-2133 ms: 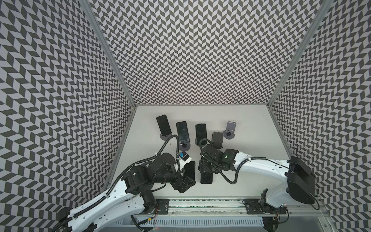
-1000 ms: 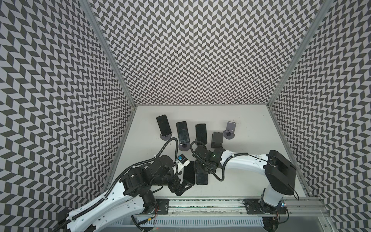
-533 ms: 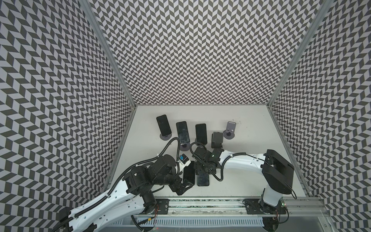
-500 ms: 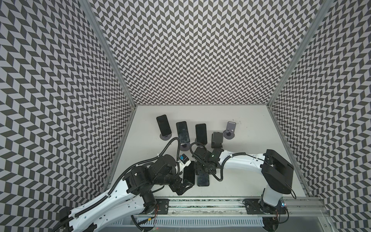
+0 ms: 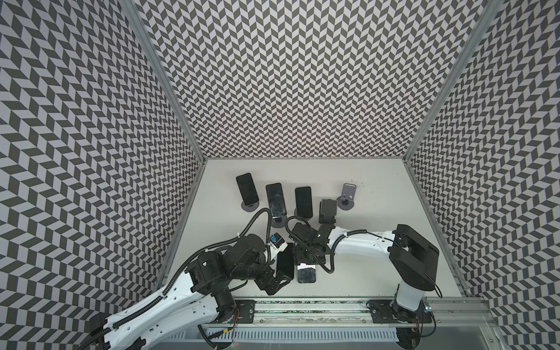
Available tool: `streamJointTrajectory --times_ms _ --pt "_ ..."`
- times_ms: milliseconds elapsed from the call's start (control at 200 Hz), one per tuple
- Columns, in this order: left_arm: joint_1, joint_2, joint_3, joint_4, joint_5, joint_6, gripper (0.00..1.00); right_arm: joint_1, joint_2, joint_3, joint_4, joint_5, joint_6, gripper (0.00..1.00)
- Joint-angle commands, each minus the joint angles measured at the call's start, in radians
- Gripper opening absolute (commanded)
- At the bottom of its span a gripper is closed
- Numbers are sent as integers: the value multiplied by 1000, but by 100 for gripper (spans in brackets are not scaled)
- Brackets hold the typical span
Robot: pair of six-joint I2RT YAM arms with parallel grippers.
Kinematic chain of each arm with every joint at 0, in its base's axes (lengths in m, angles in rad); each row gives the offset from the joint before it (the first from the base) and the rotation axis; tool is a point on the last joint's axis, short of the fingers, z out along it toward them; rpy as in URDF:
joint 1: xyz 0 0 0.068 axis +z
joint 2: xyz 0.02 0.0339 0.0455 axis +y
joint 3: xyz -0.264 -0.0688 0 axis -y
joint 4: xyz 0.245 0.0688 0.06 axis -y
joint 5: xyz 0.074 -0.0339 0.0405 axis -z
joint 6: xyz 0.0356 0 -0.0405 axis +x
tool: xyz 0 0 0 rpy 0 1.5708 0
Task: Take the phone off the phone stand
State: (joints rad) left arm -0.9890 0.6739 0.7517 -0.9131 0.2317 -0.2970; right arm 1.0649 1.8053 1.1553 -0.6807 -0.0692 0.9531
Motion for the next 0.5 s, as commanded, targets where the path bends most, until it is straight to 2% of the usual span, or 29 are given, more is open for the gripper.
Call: streamJointTrajectory --times_ms 0,496 --pt "-3 -10 -7 15 -12 -7 95 -1 11 33 1 -24 13 32" --pt "-4 -44 -20 10 -28 -24 95 -31 28 31 -9 -47 13 32"
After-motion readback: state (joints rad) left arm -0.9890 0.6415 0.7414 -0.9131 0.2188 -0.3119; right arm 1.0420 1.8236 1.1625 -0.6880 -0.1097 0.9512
